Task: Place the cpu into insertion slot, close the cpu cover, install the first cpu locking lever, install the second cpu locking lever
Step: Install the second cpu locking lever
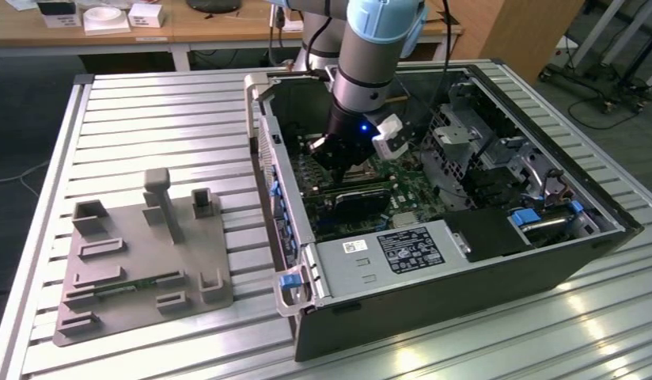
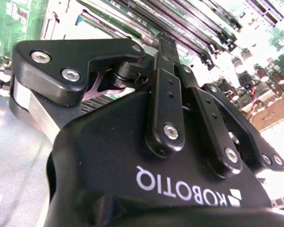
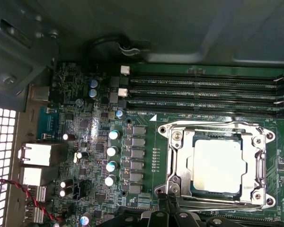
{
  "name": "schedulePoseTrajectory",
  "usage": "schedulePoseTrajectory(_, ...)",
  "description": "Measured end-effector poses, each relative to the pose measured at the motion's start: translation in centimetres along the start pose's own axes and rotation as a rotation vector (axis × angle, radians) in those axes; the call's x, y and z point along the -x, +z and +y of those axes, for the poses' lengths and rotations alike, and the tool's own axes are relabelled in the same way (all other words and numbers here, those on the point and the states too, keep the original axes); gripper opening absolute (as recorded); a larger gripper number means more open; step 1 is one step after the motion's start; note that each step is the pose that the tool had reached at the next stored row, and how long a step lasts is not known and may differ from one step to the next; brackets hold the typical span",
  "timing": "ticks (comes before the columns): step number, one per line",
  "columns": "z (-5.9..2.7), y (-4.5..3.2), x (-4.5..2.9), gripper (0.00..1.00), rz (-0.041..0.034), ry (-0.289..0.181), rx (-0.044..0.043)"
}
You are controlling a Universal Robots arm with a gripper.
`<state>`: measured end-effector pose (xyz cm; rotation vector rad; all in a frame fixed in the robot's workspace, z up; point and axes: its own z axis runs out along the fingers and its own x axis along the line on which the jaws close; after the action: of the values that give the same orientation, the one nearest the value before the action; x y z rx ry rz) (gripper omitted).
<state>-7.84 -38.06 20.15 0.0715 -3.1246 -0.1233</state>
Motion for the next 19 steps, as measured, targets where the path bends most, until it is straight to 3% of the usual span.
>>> schedulePoseTrajectory(12, 0.00, 0.22, 0.00, 0.10, -0.0012, 0.000, 0.0263)
schedulePoseTrajectory(19, -0.04, 0.54, -0.01, 0.10, -0.0008, 0.000, 0.0297)
